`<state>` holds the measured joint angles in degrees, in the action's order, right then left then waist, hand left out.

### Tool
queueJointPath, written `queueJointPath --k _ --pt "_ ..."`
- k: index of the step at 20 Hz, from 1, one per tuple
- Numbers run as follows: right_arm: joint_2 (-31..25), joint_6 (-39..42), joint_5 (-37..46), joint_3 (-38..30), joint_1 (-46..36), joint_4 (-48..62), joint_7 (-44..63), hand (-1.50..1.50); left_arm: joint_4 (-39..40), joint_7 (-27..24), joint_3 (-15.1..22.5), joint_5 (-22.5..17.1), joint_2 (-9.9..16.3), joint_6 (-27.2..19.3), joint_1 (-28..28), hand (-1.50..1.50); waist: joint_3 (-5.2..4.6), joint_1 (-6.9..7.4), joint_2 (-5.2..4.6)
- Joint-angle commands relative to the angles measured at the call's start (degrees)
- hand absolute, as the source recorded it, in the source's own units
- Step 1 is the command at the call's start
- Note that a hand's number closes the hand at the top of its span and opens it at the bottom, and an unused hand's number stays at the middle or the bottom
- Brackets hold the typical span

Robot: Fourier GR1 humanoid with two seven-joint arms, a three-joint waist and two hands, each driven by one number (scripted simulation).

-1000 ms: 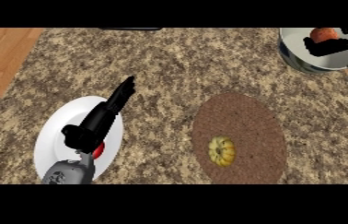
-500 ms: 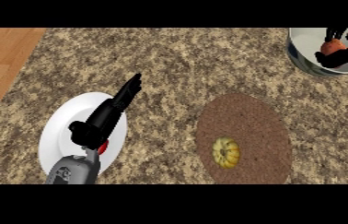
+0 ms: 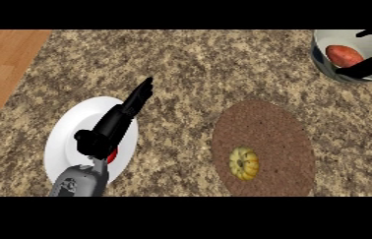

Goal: Pick the sweet potato from the placemat and place it in the bowl

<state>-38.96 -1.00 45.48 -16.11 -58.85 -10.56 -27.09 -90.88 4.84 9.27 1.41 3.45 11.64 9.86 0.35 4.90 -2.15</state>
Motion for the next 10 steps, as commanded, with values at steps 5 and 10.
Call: queueJointPath --k 5,10 --pt "-3.8 0.2 -9.1 -10.0 -3.2 2.0 0.0 -1.5 0.6 0.3 -0.1 1.0 0.2 -0.4 0.9 0.0 0.04 -0.23 -0.09" --pt "-8.6 2.7 -13.9 -15.2 -1.7 4.1 1.5 -1.5 -0.1 0.2 0.4 0.7 -0.9 -0.7 0.8 0.0 0.11 -0.42 -0.28"
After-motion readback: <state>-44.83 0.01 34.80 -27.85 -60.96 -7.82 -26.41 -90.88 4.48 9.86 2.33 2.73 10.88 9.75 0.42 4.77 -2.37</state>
